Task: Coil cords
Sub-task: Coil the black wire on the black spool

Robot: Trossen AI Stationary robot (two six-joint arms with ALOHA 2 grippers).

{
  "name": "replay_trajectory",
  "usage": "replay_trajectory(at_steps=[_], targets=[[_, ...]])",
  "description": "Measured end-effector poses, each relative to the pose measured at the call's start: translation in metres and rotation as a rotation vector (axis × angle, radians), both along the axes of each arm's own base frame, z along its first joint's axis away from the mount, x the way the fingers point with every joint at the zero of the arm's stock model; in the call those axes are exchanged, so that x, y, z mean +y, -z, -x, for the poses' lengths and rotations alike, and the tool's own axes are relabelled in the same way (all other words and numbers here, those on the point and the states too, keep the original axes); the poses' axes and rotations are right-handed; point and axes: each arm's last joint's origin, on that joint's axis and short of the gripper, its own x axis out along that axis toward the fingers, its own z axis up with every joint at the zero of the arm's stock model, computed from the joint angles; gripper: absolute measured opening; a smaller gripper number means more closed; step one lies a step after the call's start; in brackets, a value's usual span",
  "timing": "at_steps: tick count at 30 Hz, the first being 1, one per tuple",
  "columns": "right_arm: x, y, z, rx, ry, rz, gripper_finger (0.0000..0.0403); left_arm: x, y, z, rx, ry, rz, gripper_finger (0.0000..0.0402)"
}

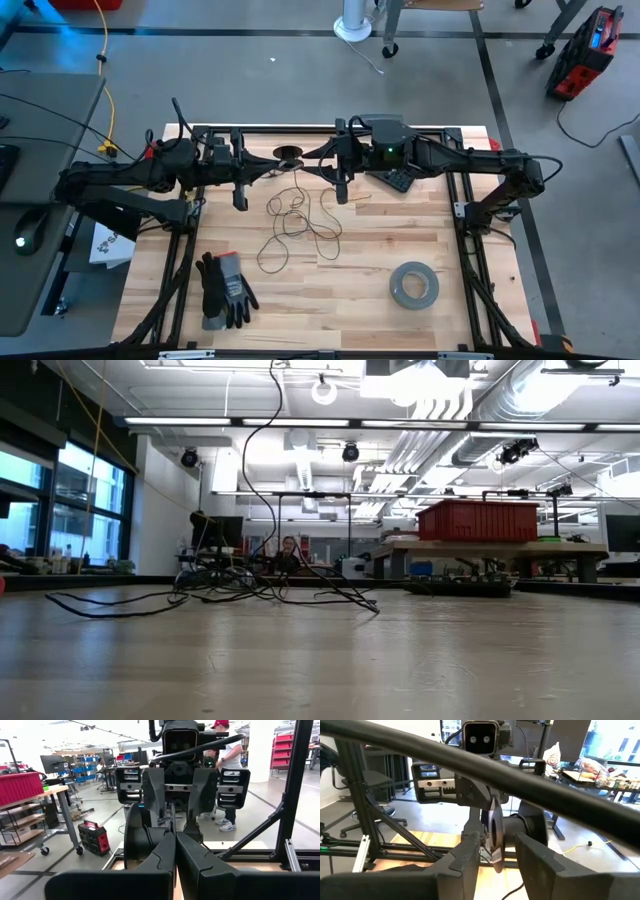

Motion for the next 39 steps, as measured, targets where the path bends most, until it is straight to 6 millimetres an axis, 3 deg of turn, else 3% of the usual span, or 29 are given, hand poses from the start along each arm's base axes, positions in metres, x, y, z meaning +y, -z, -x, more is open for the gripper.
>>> replay_trajectory(at_steps=[28, 32, 37, 39], targets=[[0.002, 0.005, 0.000, 0.045, -0.032, -0.040, 0.0107, -0.001, 0.000, 0.000, -0.003, 0.043, 0.020, 0.0000], [0.002, 0.006, -0.002, 0.046, -0.031, -0.049, 0.0077, -0.001, 0.000, 0.000, -0.003, 0.042, 0.020, 0.0000], [0.002, 0.012, -0.007, 0.068, -0.044, -0.114, 0.0011, -0.001, 0.001, 0.000, 0.001, 0.044, 0.020, 0.0000], [0.003, 0.015, -0.010, 0.076, -0.057, -0.138, 0.0007, -0.001, 0.001, -0.002, 0.000, 0.044, 0.021, 0.0000]])
